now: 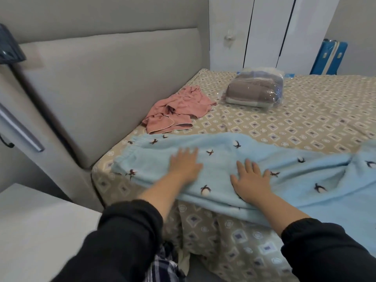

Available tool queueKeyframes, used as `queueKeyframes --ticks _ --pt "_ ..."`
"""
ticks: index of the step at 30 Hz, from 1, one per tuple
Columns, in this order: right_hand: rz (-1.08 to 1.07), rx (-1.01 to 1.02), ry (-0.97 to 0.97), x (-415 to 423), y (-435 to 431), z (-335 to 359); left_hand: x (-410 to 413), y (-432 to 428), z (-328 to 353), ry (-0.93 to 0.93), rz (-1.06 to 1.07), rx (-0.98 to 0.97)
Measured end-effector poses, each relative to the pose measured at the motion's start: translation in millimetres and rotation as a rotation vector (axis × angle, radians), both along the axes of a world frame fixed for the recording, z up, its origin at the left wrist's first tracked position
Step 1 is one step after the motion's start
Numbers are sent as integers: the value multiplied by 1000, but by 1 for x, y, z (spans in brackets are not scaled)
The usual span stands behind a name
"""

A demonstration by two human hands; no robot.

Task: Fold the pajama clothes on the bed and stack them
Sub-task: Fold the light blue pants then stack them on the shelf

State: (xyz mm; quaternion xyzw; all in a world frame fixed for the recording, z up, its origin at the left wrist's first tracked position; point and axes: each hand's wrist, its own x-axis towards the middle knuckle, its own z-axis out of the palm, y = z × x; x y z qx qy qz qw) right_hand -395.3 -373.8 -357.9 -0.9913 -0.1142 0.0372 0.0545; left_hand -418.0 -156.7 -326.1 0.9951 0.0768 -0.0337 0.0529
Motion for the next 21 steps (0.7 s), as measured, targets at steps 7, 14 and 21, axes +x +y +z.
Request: queueKeyframes --ticks 7,14,21 --pt "165 67 11 -15 -48 3 -30 -43 -35 -108 40 -18" --pt "125 20 -50 -40 -119 4 -41 -95 -24 -128 -207 -100" --pt "192 212 38 -56 -173 17 -47 -116 -16 -217 -599 -329"
